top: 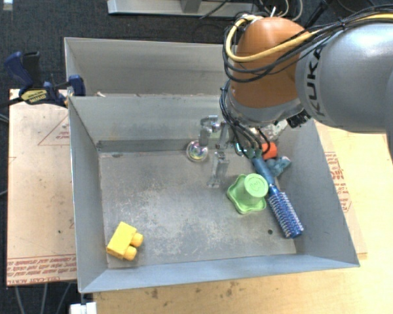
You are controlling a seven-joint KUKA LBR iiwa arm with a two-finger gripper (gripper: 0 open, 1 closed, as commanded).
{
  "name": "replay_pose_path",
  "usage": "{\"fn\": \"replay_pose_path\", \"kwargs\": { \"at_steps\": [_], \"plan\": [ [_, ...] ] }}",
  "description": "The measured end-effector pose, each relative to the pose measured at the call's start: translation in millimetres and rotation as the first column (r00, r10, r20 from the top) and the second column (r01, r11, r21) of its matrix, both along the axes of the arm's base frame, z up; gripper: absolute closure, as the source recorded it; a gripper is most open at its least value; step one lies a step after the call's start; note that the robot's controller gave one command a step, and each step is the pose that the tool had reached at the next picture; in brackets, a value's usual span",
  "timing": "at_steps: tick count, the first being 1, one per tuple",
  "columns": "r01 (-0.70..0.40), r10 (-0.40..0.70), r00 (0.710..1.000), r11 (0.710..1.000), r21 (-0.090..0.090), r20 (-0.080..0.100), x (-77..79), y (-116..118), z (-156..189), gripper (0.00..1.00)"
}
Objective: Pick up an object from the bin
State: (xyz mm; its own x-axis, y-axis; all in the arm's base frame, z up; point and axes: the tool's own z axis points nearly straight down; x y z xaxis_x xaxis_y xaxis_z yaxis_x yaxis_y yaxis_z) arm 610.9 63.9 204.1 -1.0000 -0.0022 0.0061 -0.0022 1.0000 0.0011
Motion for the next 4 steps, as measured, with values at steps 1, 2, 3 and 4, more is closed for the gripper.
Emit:
{"fn": "replay_pose_path", "kwargs": {
  "at_steps": [1,2,3,4],
  "plan": [
    [-0.17,0.17,0.986,0.986,0.0,0.002,31.8,-11,-138,0.0],
    [-0.46,0.46,0.888,0.888,0.002,0.009,2.9,106,-134,0.0],
    [-0.697,0.697,0.717,0.717,0.001,0.008,-120.6,163,-104,0.0],
    [-0.789,0.789,0.614,0.614,-0.007,0.005,-120.7,185,-133,0.0]
  ]
}}
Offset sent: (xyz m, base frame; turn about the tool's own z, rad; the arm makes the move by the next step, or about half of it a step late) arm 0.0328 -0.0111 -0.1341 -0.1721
